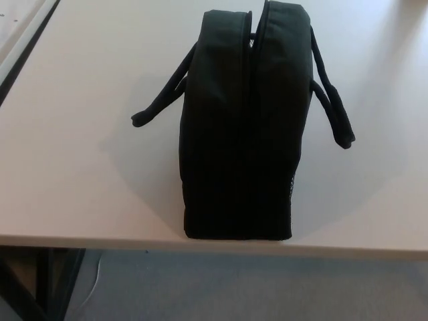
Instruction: A lunch bag is kept on the middle of the desk and the robot uses both its hands to grab the opening of the bag from the left and right and moves its hands away from each other to spread the bag open
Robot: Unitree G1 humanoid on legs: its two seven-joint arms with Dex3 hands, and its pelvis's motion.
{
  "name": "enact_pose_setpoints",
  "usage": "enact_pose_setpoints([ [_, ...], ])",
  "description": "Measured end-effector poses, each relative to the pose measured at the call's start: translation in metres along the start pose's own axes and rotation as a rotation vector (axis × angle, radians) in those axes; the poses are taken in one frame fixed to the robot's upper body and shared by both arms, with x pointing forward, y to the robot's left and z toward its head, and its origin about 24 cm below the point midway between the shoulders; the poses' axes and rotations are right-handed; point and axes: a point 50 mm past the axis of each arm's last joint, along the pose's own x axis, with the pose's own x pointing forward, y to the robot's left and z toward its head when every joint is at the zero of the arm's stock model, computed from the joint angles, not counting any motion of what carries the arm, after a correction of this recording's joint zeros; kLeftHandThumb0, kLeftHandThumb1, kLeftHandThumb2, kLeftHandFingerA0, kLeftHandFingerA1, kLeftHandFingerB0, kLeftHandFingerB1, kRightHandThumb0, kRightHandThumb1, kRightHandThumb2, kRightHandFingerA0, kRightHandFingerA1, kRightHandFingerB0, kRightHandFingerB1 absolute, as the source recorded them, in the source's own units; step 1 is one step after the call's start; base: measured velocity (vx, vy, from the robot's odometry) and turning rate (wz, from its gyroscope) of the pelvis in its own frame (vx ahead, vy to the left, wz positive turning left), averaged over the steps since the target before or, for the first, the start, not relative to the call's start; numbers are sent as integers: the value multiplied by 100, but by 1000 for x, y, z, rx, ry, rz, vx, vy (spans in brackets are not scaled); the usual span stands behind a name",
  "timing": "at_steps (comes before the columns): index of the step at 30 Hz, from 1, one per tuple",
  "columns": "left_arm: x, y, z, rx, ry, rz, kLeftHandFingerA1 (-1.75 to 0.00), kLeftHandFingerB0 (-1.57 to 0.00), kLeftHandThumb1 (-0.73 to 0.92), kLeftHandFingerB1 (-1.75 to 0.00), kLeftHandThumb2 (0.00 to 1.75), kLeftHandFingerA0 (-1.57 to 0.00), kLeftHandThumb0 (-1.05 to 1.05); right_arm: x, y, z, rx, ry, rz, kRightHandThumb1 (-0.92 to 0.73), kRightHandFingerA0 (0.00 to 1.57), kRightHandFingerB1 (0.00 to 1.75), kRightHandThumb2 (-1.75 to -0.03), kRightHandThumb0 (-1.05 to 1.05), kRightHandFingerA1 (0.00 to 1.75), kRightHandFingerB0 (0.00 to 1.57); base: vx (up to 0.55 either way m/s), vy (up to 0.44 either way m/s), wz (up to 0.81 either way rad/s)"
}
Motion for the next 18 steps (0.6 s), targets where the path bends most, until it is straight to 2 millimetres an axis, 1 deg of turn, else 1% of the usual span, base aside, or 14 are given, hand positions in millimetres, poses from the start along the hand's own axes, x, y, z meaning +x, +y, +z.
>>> enact_pose_setpoints([
  [1, -2, 2, 3, 1, -23, 8, -57, -6, 35, -46, 83, -34, -17, -2, -1, 4, -1, -22, -2, -44, 33, 34, -60, -32, 47, 18, 0, 0, 0],
  [2, -3, 4, 6, 3, -42, 17, -37, -19, 48, -28, 54, -41, -16, -4, -1, 7, -2, -41, -4, -45, 31, 34, -61, -31, 46, 16, 0, 0, 0],
  [3, -6, 8, 11, 6, -78, 35, -37, -19, 48, -28, 54, -41, -16, -7, -2, 13, -4, -72, -7, -45, 31, 34, -61, -31, 46, 16, 0, 0, 0],
  [4, -7, 10, 12, 7, -91, 42, -40, -19, 40, -31, 55, -37, -19, -8, -3, 15, -5, -81, -9, -44, 33, 35, -62, -34, 45, 17, 0, 0, 0],
  [5, -8, 13, 16, 11, -118, 60, -40, -19, 40, -31, 55, -37, -19, -9, -4, 19, -8, -105, -14, -44, 33, 35, -62, -34, 45, 17, 0, 0, 0],
  [6, -9, 18, 21, 15, -149, 84, -37, -21, 46, -28, 54, -39, -18, -11, -7, 24, -12, -131, -21, -44, 34, 36, -62, -37, 47, 18, 0, 0, 0],
  [9, -10, 32, 31, 29, -219, 152, -38, -21, 49, -28, 55, -38, -23, -11, -17, 37, -30, -198, -53, -45, 31, 35, -59, -33, 45, 18, 0, 0, 0],
  [10, -10, 37, 34, 36, -244, 179, -59, -12, 33, -48, 82, -36, -17, -11, -21, 43, -39, -224, -66, -48, 31, 34, -59, -29, 45, 17, 0, 0, 0],
  [11, -10, 41, 38, 41, -263, 199, -59, -13, 33, -48, 82, -38, -17, -11, -24, 47, -47, -243, -77, -46, 37, 35, -59, -29, 47, 18, 0, 0, 0],
  [12, -9, 50, 45, 54, -307, 243, -59, -13, 33, -48, 82, -38, -17, -9, -32, 56, -65, -286, -100, -46, 37, 35, -59, -29, 47, 18, 0, 0, 0],
  [13, -8, 62, 55, 73, -359, 296, -60, -13, 34, -48, 82, -40, -17, -7, -43, 67, -90, -335, -129, -45, 32, 34, -59, -28, 45, 18, 0, 0, 0],
  [16, -4, 92, 81, 136, -491, 416, -60, -14, 33, -48, 82, -39, -16, 0, -68, 98, -160, -461, -200, -43, 33, 33, -56, -26, 43, 20, 0, 0, 0],
  [17, -3, 101, 90, 159, -537, 453, -40, -28, 46, -31, 54, -45, -20, 2, -76, 109, -185, -503, -223, -41, 33, 35, -56, -30, 44, 20, 0, 0, 0],
  [18, -3, 115, 105, 191, -607, 510, -57, -14, 31, -49, 81, -32, -16, 5, -88, 125, -222, -565, -257, -40, 32, 34, -56, -28, 43, 20, 0, 0, 0],
])
